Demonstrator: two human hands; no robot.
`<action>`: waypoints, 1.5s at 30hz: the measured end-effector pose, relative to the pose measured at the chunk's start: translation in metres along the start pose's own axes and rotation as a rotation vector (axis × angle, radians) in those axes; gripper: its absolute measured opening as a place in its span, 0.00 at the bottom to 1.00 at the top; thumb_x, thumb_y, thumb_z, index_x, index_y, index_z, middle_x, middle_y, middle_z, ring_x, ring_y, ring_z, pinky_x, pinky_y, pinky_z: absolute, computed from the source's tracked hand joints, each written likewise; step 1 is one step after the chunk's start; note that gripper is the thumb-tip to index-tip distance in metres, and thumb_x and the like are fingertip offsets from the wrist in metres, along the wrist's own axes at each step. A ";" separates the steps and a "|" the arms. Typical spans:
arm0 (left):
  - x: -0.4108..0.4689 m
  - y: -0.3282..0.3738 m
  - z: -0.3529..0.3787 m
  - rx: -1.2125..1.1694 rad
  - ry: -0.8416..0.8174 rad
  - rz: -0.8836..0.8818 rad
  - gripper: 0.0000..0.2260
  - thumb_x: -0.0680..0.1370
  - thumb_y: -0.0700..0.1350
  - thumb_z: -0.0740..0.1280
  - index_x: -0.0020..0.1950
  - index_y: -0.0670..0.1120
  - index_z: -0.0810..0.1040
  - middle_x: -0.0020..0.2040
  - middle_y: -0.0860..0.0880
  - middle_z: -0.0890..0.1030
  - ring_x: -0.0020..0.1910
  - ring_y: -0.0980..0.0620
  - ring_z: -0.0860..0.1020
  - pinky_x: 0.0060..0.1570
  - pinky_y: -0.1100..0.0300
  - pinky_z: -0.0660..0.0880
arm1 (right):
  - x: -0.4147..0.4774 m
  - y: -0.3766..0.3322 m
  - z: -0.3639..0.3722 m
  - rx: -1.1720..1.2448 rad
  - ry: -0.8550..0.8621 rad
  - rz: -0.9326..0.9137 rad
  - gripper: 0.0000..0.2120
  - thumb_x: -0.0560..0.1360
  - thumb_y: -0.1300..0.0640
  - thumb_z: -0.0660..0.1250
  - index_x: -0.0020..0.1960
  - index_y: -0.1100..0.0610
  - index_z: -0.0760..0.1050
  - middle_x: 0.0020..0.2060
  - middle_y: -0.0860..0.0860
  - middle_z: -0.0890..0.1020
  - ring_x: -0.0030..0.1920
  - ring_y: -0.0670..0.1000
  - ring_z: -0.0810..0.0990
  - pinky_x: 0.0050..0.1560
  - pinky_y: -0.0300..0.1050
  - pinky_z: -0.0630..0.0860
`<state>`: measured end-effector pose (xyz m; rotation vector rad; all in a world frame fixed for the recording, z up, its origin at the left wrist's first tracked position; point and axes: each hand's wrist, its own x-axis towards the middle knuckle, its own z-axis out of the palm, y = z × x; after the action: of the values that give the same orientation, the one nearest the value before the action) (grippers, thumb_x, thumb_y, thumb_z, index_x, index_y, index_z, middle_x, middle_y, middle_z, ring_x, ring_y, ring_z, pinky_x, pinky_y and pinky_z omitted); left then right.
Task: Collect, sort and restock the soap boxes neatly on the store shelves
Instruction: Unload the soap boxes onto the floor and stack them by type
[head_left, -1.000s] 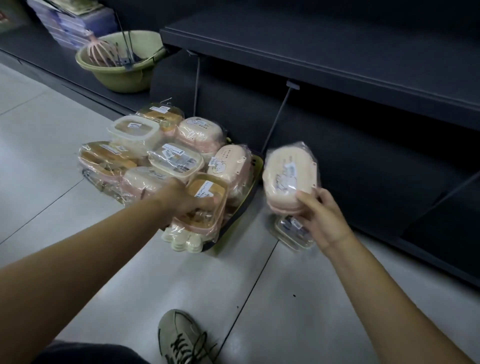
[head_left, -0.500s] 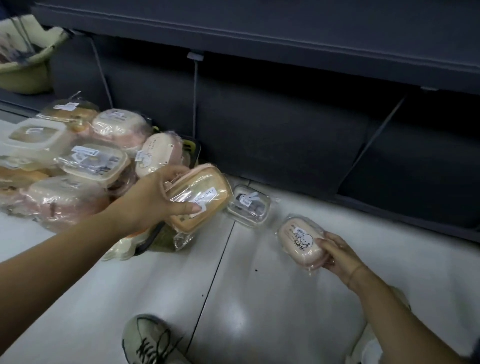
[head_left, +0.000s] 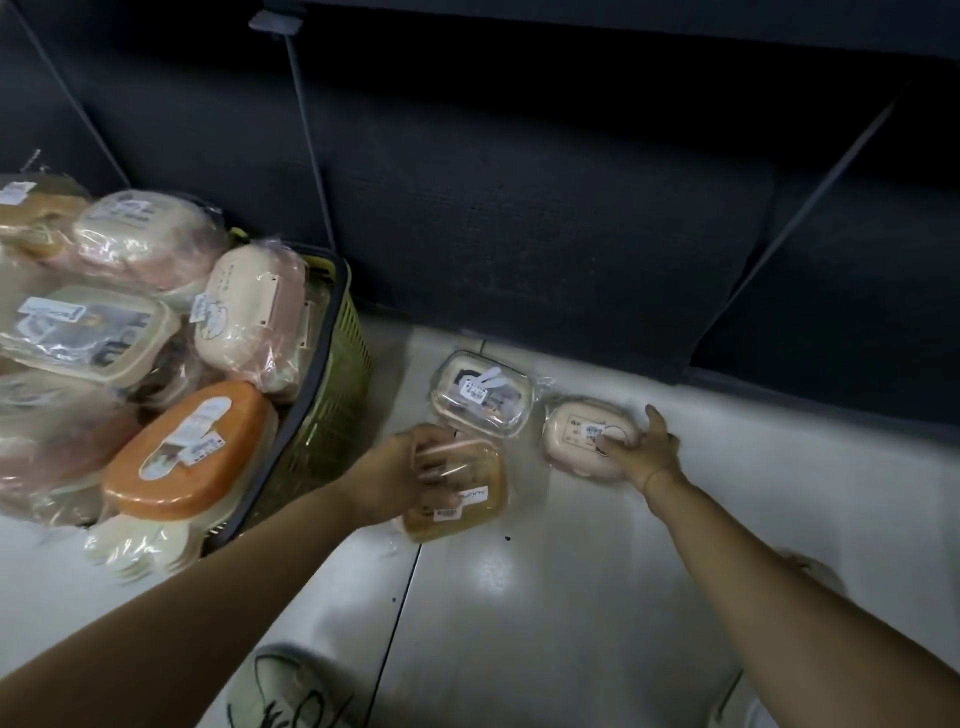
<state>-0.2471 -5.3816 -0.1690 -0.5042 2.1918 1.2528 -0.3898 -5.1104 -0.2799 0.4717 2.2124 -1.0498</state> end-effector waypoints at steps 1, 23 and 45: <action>0.011 -0.007 0.005 -0.013 -0.031 -0.020 0.25 0.69 0.37 0.78 0.62 0.47 0.74 0.54 0.54 0.78 0.53 0.56 0.78 0.45 0.70 0.74 | -0.001 0.001 0.005 -0.007 0.026 -0.002 0.46 0.69 0.48 0.76 0.78 0.47 0.52 0.72 0.58 0.61 0.69 0.64 0.66 0.69 0.60 0.66; 0.063 -0.081 0.086 0.091 0.448 -0.175 0.50 0.62 0.57 0.81 0.77 0.44 0.60 0.72 0.45 0.69 0.69 0.43 0.67 0.69 0.50 0.64 | 0.008 -0.011 0.015 0.008 0.065 0.131 0.45 0.70 0.43 0.74 0.78 0.49 0.52 0.72 0.60 0.62 0.69 0.65 0.67 0.65 0.57 0.68; -0.143 -0.020 -0.121 0.712 0.890 0.193 0.26 0.73 0.63 0.57 0.55 0.44 0.80 0.50 0.43 0.77 0.50 0.41 0.75 0.52 0.49 0.69 | -0.191 -0.214 0.094 0.037 -0.267 -0.844 0.15 0.75 0.50 0.70 0.59 0.55 0.75 0.55 0.53 0.77 0.49 0.47 0.78 0.54 0.42 0.76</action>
<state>-0.1597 -5.4899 -0.0423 -0.6179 3.2543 0.2090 -0.3317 -5.3255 -0.0764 -0.6255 2.1595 -1.4543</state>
